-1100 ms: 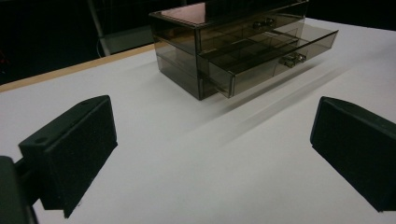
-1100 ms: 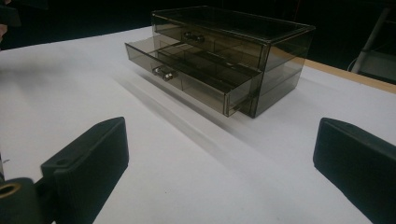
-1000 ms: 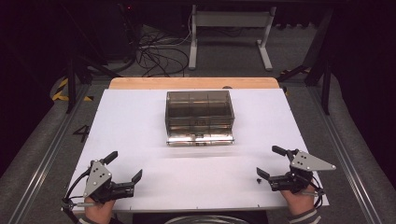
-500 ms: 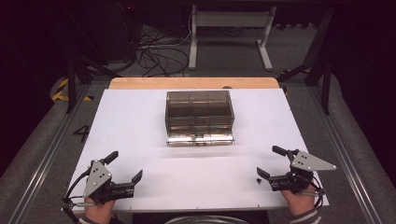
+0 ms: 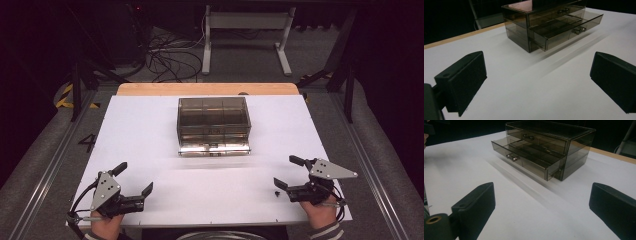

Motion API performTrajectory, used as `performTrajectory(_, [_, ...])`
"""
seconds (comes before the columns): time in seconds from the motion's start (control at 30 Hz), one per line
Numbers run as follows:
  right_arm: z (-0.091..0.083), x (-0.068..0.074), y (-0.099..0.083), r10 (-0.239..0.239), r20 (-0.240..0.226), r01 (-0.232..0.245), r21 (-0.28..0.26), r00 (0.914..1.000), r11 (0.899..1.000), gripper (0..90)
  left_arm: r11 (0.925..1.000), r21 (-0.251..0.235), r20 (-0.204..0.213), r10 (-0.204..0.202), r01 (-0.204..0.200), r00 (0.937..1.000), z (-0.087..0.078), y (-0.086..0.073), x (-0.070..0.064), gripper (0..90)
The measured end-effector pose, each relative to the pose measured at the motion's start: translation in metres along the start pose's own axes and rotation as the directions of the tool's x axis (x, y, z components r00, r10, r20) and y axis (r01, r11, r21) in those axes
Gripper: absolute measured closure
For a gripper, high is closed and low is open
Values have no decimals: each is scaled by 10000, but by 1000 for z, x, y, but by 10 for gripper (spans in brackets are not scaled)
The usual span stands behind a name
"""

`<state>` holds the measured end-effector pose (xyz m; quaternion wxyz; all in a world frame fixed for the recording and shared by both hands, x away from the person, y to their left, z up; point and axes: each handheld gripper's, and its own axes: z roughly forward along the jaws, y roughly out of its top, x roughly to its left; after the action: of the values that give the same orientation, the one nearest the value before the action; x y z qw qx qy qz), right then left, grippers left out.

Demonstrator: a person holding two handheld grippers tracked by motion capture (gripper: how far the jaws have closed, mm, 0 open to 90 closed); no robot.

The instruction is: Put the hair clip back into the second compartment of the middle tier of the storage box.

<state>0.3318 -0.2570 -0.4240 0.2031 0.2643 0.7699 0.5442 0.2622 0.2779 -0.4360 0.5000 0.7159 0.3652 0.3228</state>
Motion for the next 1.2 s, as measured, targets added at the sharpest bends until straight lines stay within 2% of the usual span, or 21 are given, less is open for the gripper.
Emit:
performTrajectory(0.2, [2,0,4,-2,-9,2,346,10000,9994,101,10000,-6,-12,10,-10,10000,0,0,0,15])
performTrajectory(0.47, [3,2,6,-36,-68,39,400,10000,9992,119,10000,2,1,35,-35,10000,0,0,0,16])
performTrajectory(0.67, [4,3,7,9,-352,26,1007,9994,9949,218,10000,-2,29,6,-6,10000,0,0,-1,17])
performTrajectory(1.07, [7,8,9,-418,-119,434,2011,9991,9786,270,10000,22,95,-18,18,10000,0,1,-1,18])
performTrajectory(1.2, [10,9,7,-419,-176,450,2566,9990,9655,287,10000,9,91,10,-10,10000,0,1,-1,18])
